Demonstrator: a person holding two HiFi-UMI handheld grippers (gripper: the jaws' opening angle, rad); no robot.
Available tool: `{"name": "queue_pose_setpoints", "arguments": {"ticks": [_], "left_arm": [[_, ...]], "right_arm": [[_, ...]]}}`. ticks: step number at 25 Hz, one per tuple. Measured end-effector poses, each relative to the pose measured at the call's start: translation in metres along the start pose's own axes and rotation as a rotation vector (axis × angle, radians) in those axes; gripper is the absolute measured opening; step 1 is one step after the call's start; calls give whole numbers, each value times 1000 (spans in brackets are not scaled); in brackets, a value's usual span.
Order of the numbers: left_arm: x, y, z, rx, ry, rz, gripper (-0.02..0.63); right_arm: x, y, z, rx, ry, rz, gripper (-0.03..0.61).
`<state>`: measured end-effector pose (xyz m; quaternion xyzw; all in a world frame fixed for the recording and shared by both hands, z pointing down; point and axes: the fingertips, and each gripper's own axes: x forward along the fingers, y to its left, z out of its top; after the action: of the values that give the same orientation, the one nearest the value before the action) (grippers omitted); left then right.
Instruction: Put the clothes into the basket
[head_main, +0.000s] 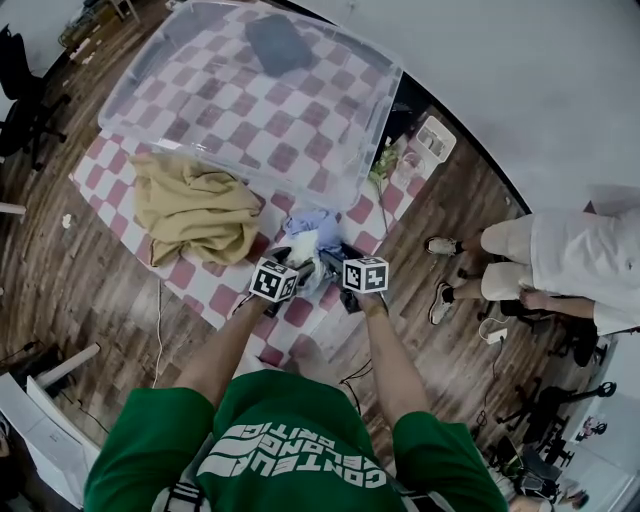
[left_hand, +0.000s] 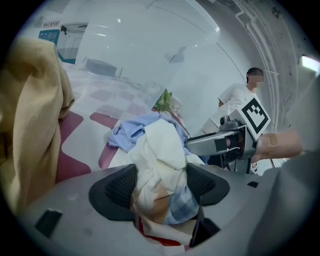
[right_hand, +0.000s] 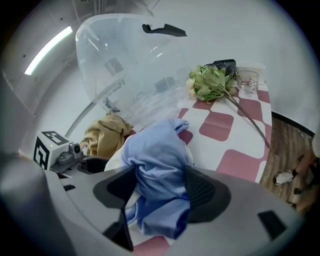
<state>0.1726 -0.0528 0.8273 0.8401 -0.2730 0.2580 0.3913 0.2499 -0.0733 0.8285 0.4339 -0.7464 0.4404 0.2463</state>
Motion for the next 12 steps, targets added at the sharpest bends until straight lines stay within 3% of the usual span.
{"name": "queue_pose_setpoints", "arguments": {"ticks": [12], "left_arm": [[10, 0, -1, -41, 0, 2, 302]], "right_arm": [[5, -2, 0, 82, -47, 26, 275]]}}
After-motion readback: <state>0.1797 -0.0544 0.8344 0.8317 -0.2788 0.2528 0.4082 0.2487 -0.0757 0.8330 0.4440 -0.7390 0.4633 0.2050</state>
